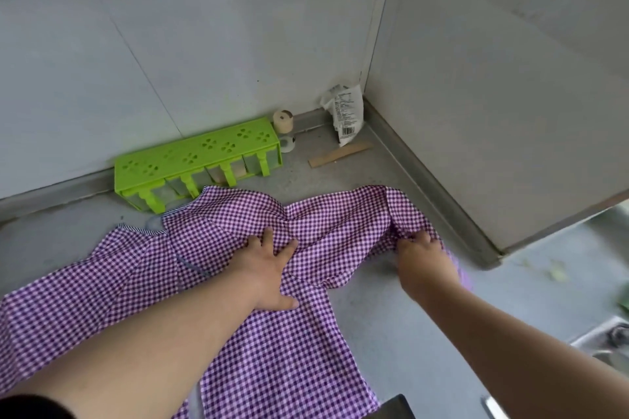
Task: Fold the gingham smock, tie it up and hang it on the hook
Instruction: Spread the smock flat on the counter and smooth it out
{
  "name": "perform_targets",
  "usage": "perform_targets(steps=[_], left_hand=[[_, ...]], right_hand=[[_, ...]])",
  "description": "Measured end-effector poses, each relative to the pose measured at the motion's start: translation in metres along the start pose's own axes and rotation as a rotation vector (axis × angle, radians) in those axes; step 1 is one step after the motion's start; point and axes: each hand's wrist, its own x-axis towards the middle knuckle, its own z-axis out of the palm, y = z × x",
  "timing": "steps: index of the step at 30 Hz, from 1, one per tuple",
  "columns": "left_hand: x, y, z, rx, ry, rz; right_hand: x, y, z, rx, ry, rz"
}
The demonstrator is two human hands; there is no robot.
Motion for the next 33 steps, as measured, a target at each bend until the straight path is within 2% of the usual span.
perform_targets(steps=[2, 5, 8, 10, 12, 13, 15, 16, 17, 19, 21, 23, 26, 29, 33], left_hand=[[0.002, 0.001, 0.002, -0.017, 0.022, -0.010], [0.005, 0.003, 0.002, -0.062, 0.055, -0.032], [0.008, 0.005, 0.002, -0.058, 0.060, -0.050], [0.011, 0.004, 0.004, -0.052, 0.060, -0.055], [0.012, 0.002, 0.006, -0.068, 0.066, -0.049], [0.012, 0.001, 0.006, -0.075, 0.069, -0.046], [0.012, 0.000, 0.005, -0.081, 0.068, -0.041], [0.012, 0.000, 0.004, -0.083, 0.064, -0.041], [0.012, 0.000, 0.004, -0.086, 0.060, -0.041], [0.013, 0.000, 0.002, -0.095, 0.054, -0.039], [0.012, -0.001, 0.002, -0.106, 0.055, -0.039], [0.012, -0.002, 0.004, -0.128, 0.067, -0.042], [0.013, -0.007, 0.009, -0.141, 0.078, -0.052], [0.012, -0.010, 0.013, -0.130, 0.083, -0.056], [0.006, -0.021, 0.022, -0.142, 0.095, -0.041]], right_hand=[[0.007, 0.008, -0.012, -0.043, -0.020, 0.031], [0.010, 0.010, -0.024, 0.000, -0.076, -0.092], [0.006, 0.001, -0.048, 0.203, -0.262, -0.224], [0.006, -0.003, -0.080, 0.378, -0.321, -0.273], [0.017, 0.001, -0.112, 0.272, -0.208, -0.288], [0.025, 0.006, -0.126, 0.088, -0.090, -0.272], [0.037, 0.016, -0.147, -0.316, 0.211, -0.113], [0.037, 0.018, -0.150, -0.433, 0.334, -0.039], [0.035, 0.014, -0.149, -0.459, 0.426, -0.032], [0.024, -0.006, -0.133, -0.387, 0.497, -0.175], [0.015, -0.031, -0.096, -0.262, 0.365, -0.319], [0.008, -0.051, -0.057, -0.065, 0.145, -0.276], [0.003, -0.060, -0.013, 0.105, 0.007, -0.181], [0.006, -0.052, 0.007, 0.140, -0.055, -0.131], [0.020, -0.029, 0.003, 0.016, -0.149, -0.064]])
